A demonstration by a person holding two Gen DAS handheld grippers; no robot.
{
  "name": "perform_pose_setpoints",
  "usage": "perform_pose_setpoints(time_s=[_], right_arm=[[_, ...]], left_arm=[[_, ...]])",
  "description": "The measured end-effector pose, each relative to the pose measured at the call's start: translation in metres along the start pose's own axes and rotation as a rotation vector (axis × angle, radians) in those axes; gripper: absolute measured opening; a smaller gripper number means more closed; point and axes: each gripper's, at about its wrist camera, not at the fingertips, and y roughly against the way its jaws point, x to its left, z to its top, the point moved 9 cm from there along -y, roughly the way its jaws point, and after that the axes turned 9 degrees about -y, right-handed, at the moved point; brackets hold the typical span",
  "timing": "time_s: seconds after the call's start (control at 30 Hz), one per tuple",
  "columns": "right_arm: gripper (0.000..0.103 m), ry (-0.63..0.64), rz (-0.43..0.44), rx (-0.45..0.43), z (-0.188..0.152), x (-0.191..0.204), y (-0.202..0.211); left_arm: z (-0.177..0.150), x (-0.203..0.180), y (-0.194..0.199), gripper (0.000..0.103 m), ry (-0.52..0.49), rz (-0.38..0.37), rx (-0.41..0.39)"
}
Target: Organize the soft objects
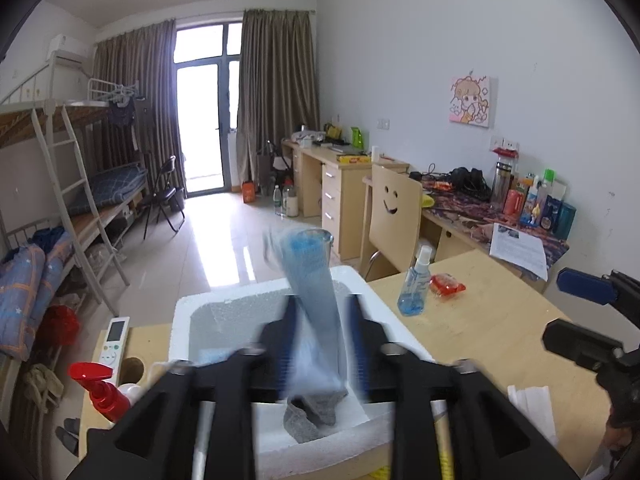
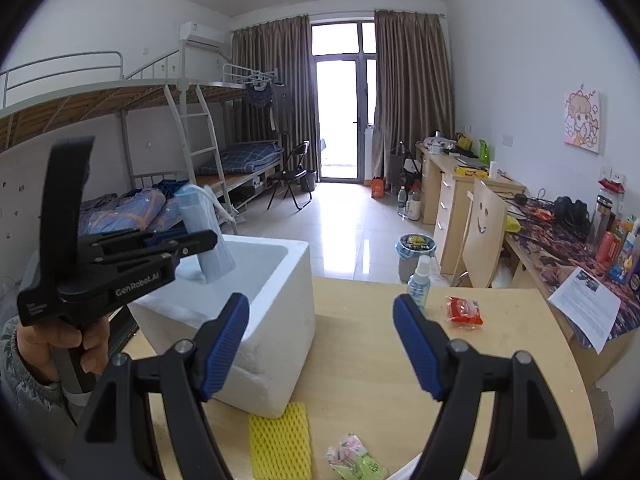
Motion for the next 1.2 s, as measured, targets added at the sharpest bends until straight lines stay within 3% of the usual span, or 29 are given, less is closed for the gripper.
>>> perform_pose_setpoints(time_s=[0.07,0.1,0.23,0.43,0.67,0.8,0.97,1.2], right_arm=[[0.078,-0.009,0.002,-0.002,0.001,-0.001,0.001],[0.078,-0.013,0.005,-0.002,0.001,-0.002,0.001],[0.078,-0.014,0.008,-0.006,0.001,-0.004,0.005],[0.078,-0.028,0.016,-0.012,0.000,-0.008,0.007],[0.078,-0.030,0.039,-0.015,-0.003,-0.006,0.011],[0.078,-0.032,0.057,-0.022,-0.005,-0.006,0.016],[0.078,-0.032,0.082,-0.017,-0.010,-0.004,0.022],[0.081,-0.015,0.117,-0.009,-0.023,0.002,0.035]], left_arm=[[0.000,0.001,0.001,0.076,0.009,0.009,-0.006],[0.000,0.002,0.002,0.084,0.011,0.017,-0.012],[0.001,0.001,0.007,0.098,0.002,0.042,-0.027],[0.000,0.001,0.026,0.102,0.020,0.057,-0.049],[-0.006,0.005,0.078,0.102,0.096,0.063,-0.147],[-0.025,0.005,0.106,0.102,0.156,0.072,-0.205],[-0.056,-0.003,0.129,0.102,0.184,0.137,-0.271],[-0.098,-0.015,0.130,0.102,0.242,0.197,-0.267]])
